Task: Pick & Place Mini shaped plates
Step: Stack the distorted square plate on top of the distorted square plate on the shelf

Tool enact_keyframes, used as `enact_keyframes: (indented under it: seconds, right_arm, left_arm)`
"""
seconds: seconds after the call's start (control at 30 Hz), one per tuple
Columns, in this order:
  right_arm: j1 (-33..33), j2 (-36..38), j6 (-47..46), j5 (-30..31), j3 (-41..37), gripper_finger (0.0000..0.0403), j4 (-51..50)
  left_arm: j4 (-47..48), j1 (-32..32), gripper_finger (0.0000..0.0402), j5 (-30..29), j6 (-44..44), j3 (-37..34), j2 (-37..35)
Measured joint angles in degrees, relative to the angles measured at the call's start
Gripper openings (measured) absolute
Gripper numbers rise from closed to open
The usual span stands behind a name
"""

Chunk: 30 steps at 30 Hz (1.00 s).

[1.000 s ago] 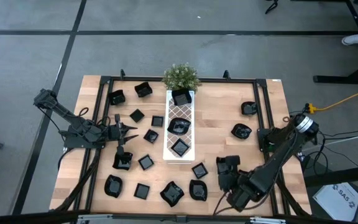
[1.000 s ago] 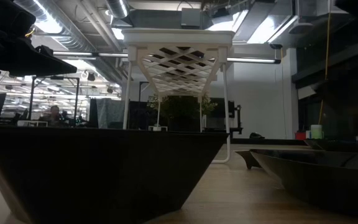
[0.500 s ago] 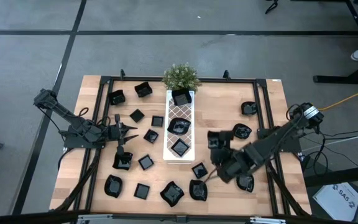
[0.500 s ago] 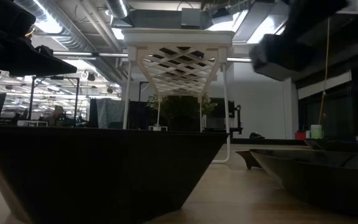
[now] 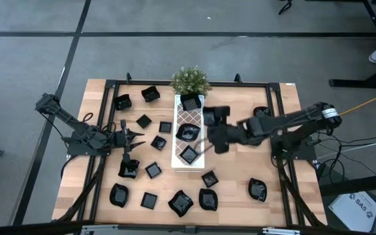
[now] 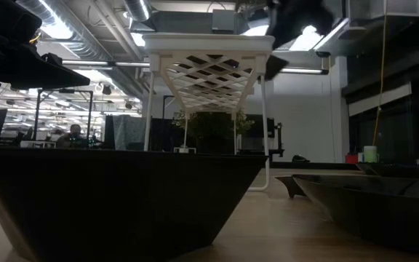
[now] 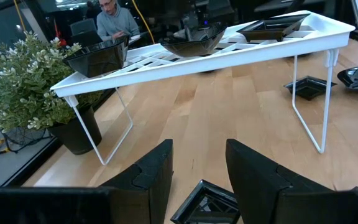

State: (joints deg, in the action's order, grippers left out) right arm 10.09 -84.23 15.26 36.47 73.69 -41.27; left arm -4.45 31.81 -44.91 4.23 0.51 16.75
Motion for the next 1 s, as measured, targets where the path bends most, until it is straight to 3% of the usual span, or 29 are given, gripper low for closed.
enact_keyframes:
  seconds: [0.2,0.37,0.73,1.0]
  right_arm:
    - [-6.48,0.0,16.28,-0.96,0.02,0.0005,10.43]
    - [-11.0,-0.16,26.86,-9.72,0.02,0.0005,15.33]
    - [-17.16,-3.33,33.88,-19.72,0.07,0.0005,19.3]
    - [-18.29,-5.47,34.61,-21.72,0.11,0.0005,23.67]
  left_arm:
    - [0.0,0.0,0.0143,0.0,0.0,0.0,-0.02]
    - [0.0,0.0,0.0143,0.0,0.0,0.0,0.0]
    - [0.02,0.02,0.0143,0.0,0.0,-0.02,0.01]
    - [0.04,0.0,0.0143,0.02,0.0,-0.01,0.0]
